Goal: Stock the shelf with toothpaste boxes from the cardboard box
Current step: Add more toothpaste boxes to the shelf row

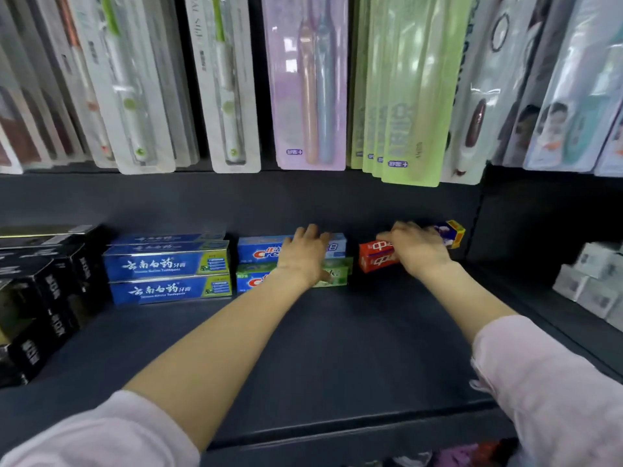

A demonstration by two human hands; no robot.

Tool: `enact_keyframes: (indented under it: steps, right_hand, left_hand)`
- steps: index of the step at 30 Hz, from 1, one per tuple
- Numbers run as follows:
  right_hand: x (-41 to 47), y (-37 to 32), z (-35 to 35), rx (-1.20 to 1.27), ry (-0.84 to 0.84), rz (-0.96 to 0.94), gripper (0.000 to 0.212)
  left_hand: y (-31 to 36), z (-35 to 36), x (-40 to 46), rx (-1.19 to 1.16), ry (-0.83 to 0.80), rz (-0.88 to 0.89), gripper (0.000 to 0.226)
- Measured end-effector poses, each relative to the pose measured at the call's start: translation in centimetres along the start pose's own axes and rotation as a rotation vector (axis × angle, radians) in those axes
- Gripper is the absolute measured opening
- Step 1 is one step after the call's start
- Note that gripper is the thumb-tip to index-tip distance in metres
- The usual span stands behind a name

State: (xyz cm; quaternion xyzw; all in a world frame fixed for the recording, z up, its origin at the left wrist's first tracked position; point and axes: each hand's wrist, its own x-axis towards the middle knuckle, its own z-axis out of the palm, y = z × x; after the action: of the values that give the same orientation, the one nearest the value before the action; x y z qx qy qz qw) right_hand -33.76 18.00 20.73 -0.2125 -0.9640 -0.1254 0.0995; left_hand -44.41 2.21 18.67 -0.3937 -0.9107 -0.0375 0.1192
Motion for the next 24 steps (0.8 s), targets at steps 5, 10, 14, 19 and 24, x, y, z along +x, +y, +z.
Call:
enact_keyframes:
  steps: [5,10,14,19,24]
  right_hand:
    - [2.3,-0.1,2.5,-0.009,-0.051,0.011,0.053]
    - [2.1,-1.7,5.2,0.135,-0.013,0.1,0.063]
    - [2.0,-2.3,5.7,0.314,-0.031,0.088,0.055]
    - [0.8,-2.2,5.1,0.554,-0.095,0.032,0.055]
    - [-2.1,-4.4,3.0,0.556,-0.014,-0.057,0.05]
  left_hand:
    - [-0.4,0.9,0.9,-0.018,0.011,-0.029,0.077]
    - [-0.5,1.3,1.1,-0.014,0.043,-0.029,0.074]
    - [-0.3,1.5,0.9,-0.013,0.052,-0.031,0.073]
    - [-0.2,1.7,-0.2,-0.069,0.091,-0.017,0.065]
    - [-0.1,0.8,-3.1,-0.186,0.192,-0.016,0.046]
